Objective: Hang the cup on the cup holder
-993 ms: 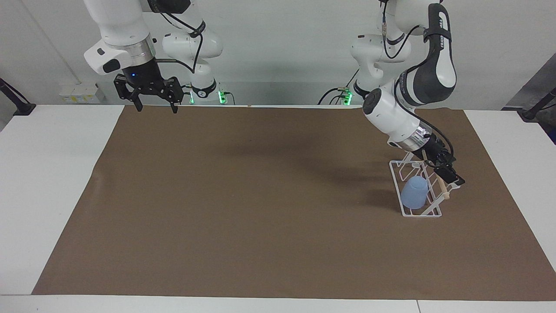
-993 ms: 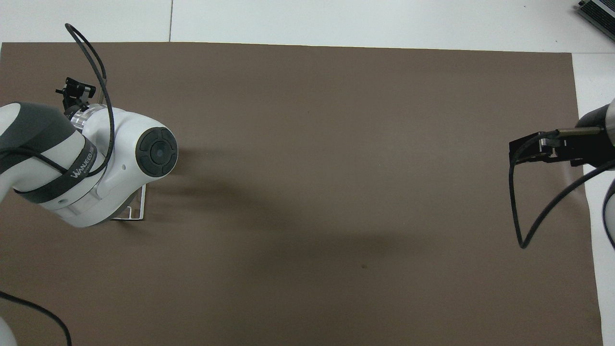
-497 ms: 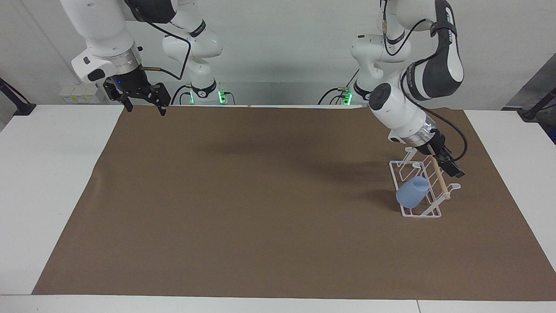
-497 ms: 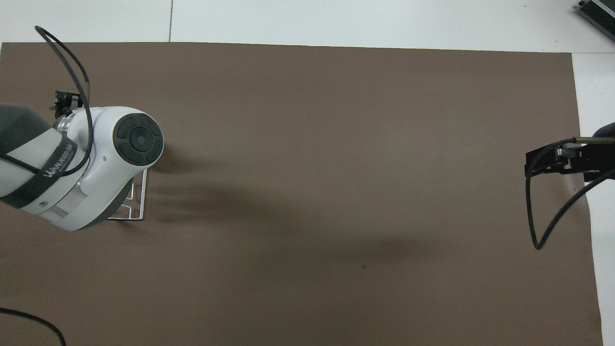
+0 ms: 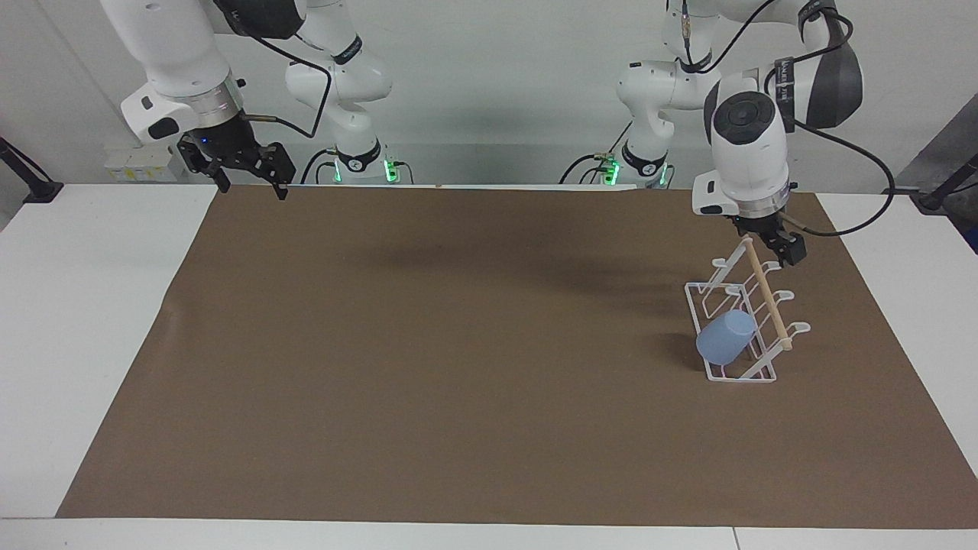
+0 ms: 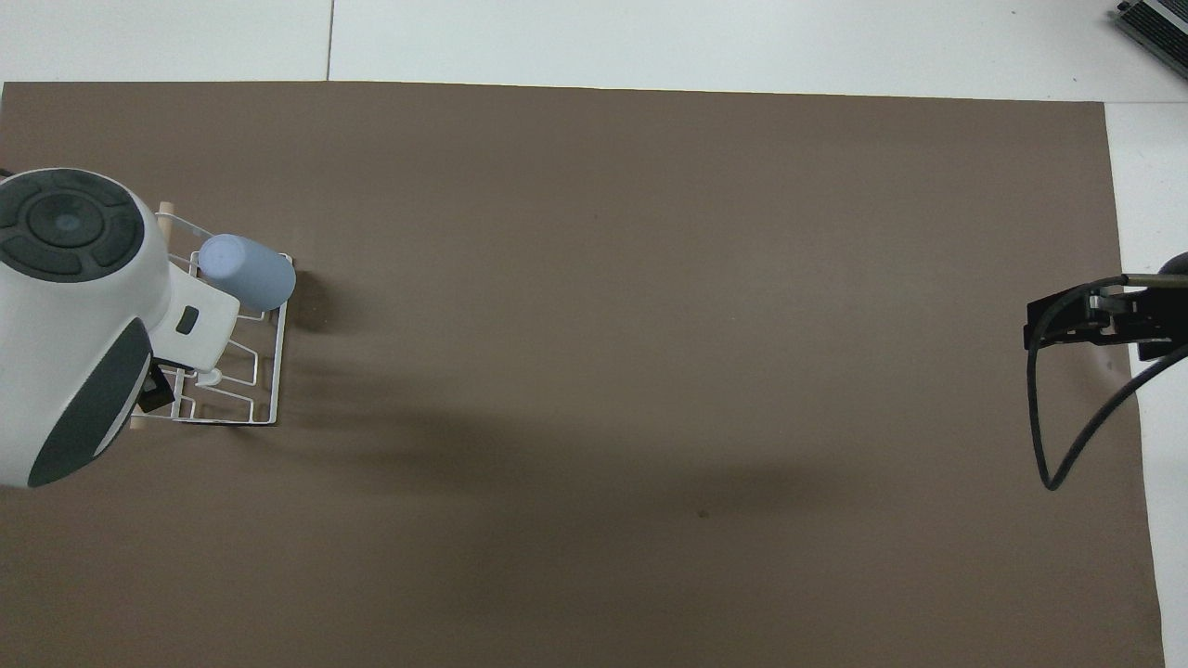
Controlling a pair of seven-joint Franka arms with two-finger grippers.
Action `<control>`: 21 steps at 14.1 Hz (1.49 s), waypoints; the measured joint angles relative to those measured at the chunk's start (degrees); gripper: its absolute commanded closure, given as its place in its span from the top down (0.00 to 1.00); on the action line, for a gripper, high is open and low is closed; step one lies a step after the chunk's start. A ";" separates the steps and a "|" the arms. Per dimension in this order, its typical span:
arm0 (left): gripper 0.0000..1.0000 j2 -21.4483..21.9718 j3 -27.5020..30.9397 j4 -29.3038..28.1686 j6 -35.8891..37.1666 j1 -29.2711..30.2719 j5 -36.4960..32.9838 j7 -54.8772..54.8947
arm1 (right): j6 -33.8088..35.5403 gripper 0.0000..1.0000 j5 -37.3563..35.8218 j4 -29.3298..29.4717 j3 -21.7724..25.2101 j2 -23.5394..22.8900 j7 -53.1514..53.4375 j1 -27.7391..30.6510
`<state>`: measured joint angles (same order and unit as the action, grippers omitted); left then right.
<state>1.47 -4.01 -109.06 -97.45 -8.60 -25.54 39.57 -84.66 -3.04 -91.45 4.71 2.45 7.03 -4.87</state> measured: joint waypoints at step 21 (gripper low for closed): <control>1.00 -0.20 0.17 18.42 10.90 10.39 27.18 -30.29 | 0.00 1.00 0.00 -0.08 0.04 0.01 0.00 0.01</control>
<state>1.27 -3.84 -90.64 -86.54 1.79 1.64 9.27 -84.66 -3.04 -91.52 4.75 2.47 7.03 -4.86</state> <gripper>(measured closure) 0.000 0.000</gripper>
